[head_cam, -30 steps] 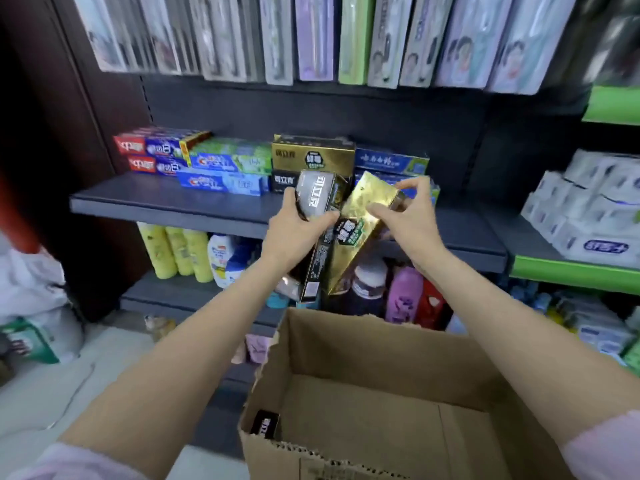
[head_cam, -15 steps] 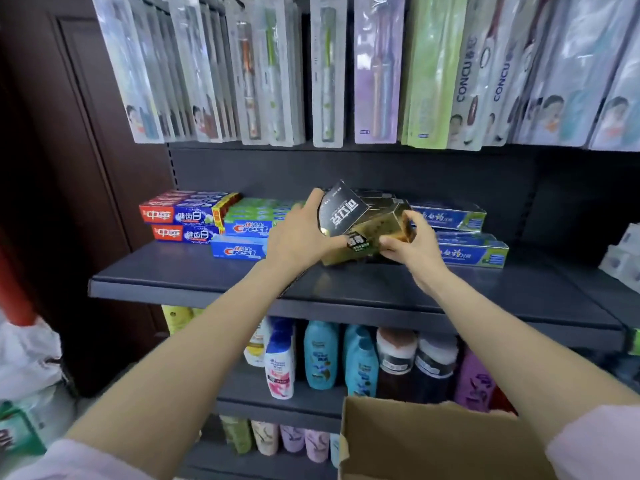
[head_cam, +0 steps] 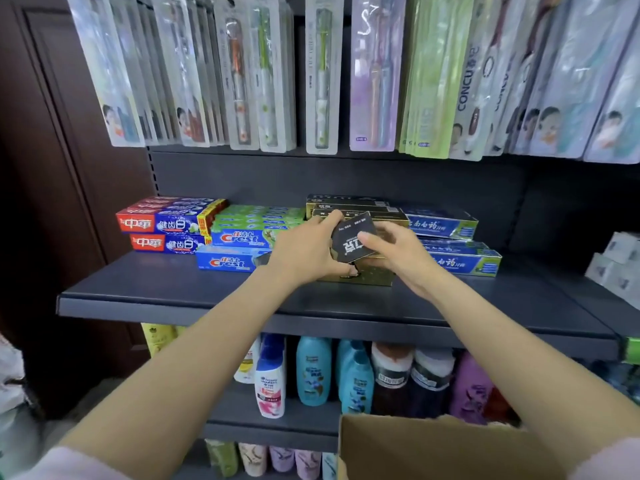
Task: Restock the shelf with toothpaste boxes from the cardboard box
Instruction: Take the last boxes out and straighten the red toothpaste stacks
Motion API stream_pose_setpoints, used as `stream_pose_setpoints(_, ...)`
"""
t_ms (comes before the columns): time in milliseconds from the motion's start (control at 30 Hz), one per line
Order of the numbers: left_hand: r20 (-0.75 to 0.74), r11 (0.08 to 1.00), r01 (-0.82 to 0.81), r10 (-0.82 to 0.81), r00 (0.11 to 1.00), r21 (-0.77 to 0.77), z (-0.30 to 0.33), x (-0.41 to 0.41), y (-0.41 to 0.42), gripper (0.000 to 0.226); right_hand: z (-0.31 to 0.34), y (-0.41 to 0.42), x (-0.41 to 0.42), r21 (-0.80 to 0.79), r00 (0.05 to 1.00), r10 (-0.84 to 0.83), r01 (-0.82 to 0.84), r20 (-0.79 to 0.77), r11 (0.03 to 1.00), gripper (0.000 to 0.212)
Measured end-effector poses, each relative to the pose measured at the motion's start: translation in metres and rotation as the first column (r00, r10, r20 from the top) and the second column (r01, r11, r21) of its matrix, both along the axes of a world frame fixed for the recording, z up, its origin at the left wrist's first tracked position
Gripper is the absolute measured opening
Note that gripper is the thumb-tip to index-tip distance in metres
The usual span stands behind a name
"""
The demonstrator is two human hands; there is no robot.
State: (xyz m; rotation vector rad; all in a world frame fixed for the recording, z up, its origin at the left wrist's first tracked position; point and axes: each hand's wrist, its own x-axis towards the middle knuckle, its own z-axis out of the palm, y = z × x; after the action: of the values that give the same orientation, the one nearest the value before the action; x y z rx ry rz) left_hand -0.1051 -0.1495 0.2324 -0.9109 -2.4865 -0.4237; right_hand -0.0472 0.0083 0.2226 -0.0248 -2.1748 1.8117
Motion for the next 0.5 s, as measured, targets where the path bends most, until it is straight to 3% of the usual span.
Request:
stream_pose_setpoints(133,0.249,0.966,0.121,-0.179,0.952,0.229,0.015,0.003,-0.002,0.076,0.015,0.007,0.004,-0.193,0.985,-0.104,0.076,-0.137,0.978,0.038)
stream_pose_setpoints(233,0.409,0.853,0.063,-0.312,0.857,0.519,0.017,-0.001,0.003,0.048,0.024,0.007,0.004,-0.311,0.99,-0.039,-0.005,-0.132,0.95,0.053)
stream_pose_setpoints(267,0.44,0.783,0.018,-0.368,0.819,0.621,0.015,0.0,0.006,0.037,0.023,0.004,0.005,-0.238,0.997,0.005,-0.024,-0.083,0.971,0.058)
stream_pose_setpoints(333,0.503,0.635,-0.117,-0.473,0.723,0.764,0.011,-0.003,0.012,0.03,0.015,-0.003,0.004,0.084,0.996,0.083,-0.086,0.035,0.993,0.056)
stream_pose_setpoints(400,0.563,0.594,-0.197,-0.529,0.635,0.78,0.009,-0.006,0.014,0.033,0.009,-0.005,0.002,0.244,0.994,0.105,-0.11,0.032,0.964,0.043)
stream_pose_setpoints(467,0.557,0.549,-0.229,-0.558,0.616,0.804,0.007,-0.012,0.014,0.057,0.015,0.001,0.0,0.331,0.999,0.049,-0.04,-0.02,0.943,0.046)
stream_pose_setpoints(500,0.552,0.541,-0.25,-0.517,0.654,0.803,0.006,-0.017,0.011,0.08,0.02,0.005,-0.003,0.429,0.999,-0.006,0.025,-0.045,0.903,0.053)
